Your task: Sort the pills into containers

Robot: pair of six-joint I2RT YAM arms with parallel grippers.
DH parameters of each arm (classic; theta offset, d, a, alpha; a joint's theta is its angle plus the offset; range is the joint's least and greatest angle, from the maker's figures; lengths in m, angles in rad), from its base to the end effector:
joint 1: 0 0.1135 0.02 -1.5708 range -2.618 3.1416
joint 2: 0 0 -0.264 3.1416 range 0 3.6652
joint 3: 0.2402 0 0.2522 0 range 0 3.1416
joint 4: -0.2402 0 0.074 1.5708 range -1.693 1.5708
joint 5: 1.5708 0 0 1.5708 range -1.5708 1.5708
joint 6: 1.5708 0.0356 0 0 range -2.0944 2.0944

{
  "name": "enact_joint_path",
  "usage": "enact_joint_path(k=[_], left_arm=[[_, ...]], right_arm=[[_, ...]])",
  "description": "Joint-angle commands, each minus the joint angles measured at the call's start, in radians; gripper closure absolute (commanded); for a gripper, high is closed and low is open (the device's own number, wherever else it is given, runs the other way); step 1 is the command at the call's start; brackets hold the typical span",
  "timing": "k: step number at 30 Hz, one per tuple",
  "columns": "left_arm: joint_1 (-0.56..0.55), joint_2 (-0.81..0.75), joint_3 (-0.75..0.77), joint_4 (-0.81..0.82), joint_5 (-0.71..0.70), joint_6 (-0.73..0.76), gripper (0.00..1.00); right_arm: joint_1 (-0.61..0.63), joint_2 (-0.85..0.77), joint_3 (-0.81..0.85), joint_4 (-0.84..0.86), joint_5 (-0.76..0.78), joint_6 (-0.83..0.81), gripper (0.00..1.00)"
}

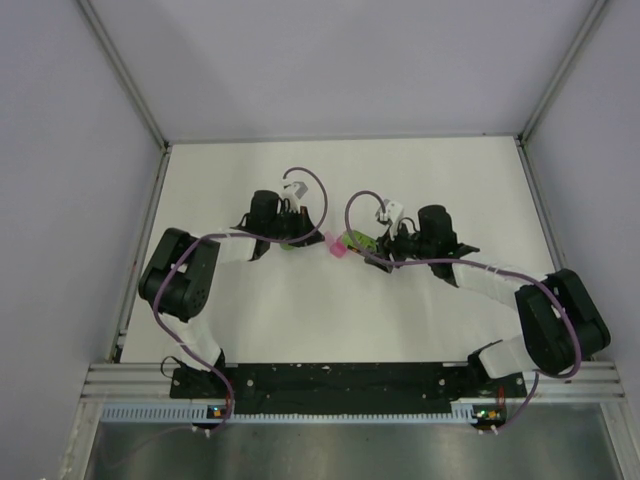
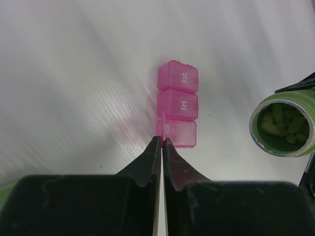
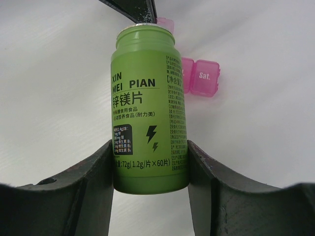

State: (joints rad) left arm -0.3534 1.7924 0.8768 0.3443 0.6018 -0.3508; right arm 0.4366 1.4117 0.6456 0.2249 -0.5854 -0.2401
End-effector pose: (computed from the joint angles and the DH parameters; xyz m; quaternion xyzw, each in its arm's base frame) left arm 0.3325 -0.1441 0.1575 0.1431 0.8381 -0.4020 0.3399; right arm 0.2501 0.1384 0.1942 -0.4106 0.7390 0.2962 0.4445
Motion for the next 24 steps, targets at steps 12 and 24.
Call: enact_joint_path(k=[12,24], left_arm=[[0.002,0.001,0.022,0.021,0.019,-0.011,0.83],[0.002,0.007,0.036,0.025,0.036,-0.017,0.83]], right_arm=[[0.021,0.027,0.042,0.034,0.025,-0.031,1.00],[0.040,0.064,0.085,-0.022,0.052,-0.051,1.00]])
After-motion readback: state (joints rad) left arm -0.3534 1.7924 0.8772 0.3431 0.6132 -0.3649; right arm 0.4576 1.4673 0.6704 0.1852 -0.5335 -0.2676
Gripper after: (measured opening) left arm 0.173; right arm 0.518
